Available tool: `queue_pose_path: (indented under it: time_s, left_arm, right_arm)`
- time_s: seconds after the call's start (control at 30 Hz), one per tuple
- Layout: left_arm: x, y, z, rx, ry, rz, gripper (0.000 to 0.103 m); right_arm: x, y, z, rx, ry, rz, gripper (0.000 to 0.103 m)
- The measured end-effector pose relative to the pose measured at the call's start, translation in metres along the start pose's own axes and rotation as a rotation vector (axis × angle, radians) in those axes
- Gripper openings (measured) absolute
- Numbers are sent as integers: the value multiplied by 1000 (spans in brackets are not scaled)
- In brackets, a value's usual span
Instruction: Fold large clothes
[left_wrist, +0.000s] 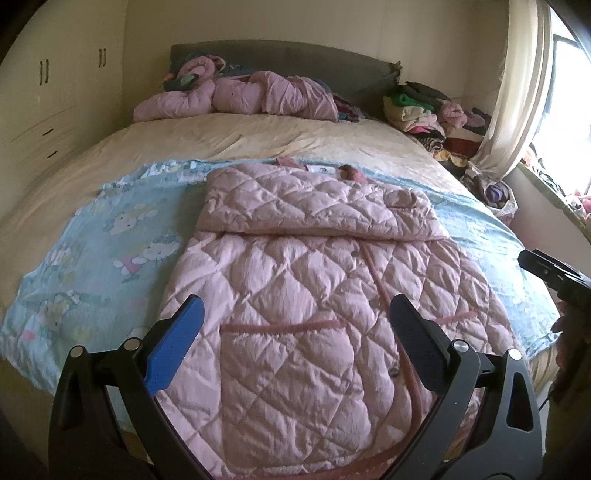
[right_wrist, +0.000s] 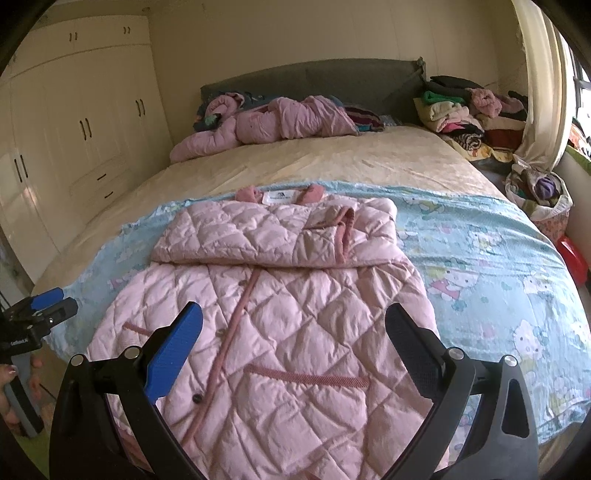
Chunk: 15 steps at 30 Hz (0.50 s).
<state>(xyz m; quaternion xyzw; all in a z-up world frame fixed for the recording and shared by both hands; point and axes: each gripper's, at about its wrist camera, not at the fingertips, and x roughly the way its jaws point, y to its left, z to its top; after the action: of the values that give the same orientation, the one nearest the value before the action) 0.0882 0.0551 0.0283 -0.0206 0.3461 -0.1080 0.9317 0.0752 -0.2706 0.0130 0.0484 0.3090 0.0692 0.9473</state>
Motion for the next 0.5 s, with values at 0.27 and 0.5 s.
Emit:
queue_pose_path:
  time_s: [0.27, 0.5]
  left_arm:
    - [5, 2, -19, 0, 35, 22, 94]
    - [9, 8, -30, -11, 61, 43, 94]
  right_arm:
    - [-1, -18, -22, 21, 21, -39, 99]
    - [0, -29, -34, 24, 49, -42, 99]
